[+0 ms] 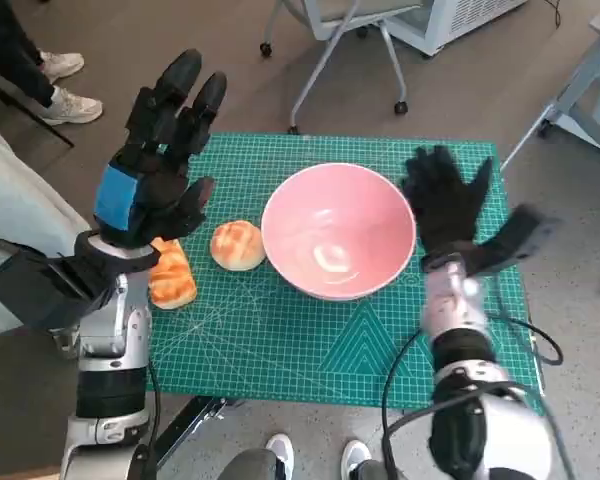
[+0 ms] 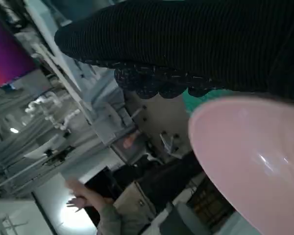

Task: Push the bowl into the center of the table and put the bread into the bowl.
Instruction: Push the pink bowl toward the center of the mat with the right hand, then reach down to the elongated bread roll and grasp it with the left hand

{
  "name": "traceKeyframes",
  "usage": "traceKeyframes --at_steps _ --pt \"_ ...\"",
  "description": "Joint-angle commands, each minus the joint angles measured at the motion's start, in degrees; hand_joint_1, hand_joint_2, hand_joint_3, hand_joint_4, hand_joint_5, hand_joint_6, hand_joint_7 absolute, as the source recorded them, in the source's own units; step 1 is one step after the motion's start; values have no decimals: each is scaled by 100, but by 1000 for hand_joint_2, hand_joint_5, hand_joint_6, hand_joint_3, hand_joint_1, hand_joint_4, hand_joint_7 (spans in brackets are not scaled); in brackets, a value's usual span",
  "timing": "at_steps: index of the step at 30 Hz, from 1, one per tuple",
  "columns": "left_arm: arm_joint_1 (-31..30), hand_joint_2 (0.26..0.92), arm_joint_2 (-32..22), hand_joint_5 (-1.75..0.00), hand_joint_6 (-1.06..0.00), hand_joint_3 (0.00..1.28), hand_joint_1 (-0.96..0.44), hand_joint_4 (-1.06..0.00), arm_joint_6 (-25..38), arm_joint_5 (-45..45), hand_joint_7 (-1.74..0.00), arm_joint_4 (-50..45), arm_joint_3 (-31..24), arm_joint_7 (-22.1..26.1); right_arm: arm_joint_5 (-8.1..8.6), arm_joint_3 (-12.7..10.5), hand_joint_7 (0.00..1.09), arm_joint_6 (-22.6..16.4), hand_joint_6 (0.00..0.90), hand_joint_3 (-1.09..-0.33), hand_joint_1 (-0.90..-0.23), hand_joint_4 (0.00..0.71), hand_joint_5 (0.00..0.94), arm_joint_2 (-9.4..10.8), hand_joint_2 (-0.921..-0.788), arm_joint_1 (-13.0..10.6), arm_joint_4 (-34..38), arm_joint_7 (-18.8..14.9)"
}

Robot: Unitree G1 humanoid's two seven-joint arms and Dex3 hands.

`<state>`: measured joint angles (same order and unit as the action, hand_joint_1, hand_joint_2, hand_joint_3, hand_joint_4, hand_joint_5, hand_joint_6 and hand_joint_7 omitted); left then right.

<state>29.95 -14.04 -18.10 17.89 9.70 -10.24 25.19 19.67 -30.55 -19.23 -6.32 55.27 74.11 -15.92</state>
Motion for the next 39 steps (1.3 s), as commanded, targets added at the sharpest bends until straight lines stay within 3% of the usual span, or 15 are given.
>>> traceKeyframes --at_steps 1,8,14,17,20,26,27,30,33,39 --pt "-63 921 -32 -1 1 475 -645 -145 -69 -59 -306 -85 -19 -45 -219 240 104 -560 185 -797 -537 70 0 -149 -921 17 -222 -203" --pt "84 921 21 -2 0 478 -644 -146 15 -101 -310 -90 53 -158 -777 991 109 -2073 193 -747 -593 118 22 -339 -921 -283 -1122 -863" --pt "180 921 76 -2 -6 479 -644 -147 36 -103 -321 -136 144 -212 -1112 1602 123 -2648 206 -737 -632 145 27 -410 -921 -716 -2329 -1074" --pt "241 921 104 -2 -7 479 -649 -147 13 -95 -327 -145 192 -201 -1094 1833 129 -2603 206 -740 -650 151 27 -423 -921 -915 -2914 -1194" --pt "331 921 126 -2 -8 480 -660 -147 -27 -101 -335 -115 246 -172 -970 2006 134 -2378 201 -739 -666 155 27 -411 -921 -1104 -3472 -1303" --pt "514 921 152 -2 -1 483 -675 -140 -86 -107 -363 -25 347 -96 -883 2195 147 -2065 193 -730 -688 161 24 -373 -921 -1369 -4213 -1225" --pt "535 921 155 -2 -1 484 -675 -140 -99 -111 -364 -14 361 -84 -866 2214 165 -2024 184 -729 -690 163 20 -370 -921 -1392 -4281 -1215" --pt "600 921 171 -2 1 486 -675 -141 -125 -146 -368 -7 436 -44 -821 2268 395 -1918 63 -725 -691 171 6 -392 -921 -1460 -4478 -1207" --pt "664 921 175 -3 1 489 -673 -141 -137 -180 -371 8 499 0 -813 2302 468 -1866 21 -723 -686 172 2 -405 -921 -1505 -4597 -1192" --pt "722 921 108 -4 1 493 -672 -144 -140 -215 -374 18 538 126 -820 2329 497 -1834 2 -723 -681 173 0 -399 -921 -1535 -4690 -1142"
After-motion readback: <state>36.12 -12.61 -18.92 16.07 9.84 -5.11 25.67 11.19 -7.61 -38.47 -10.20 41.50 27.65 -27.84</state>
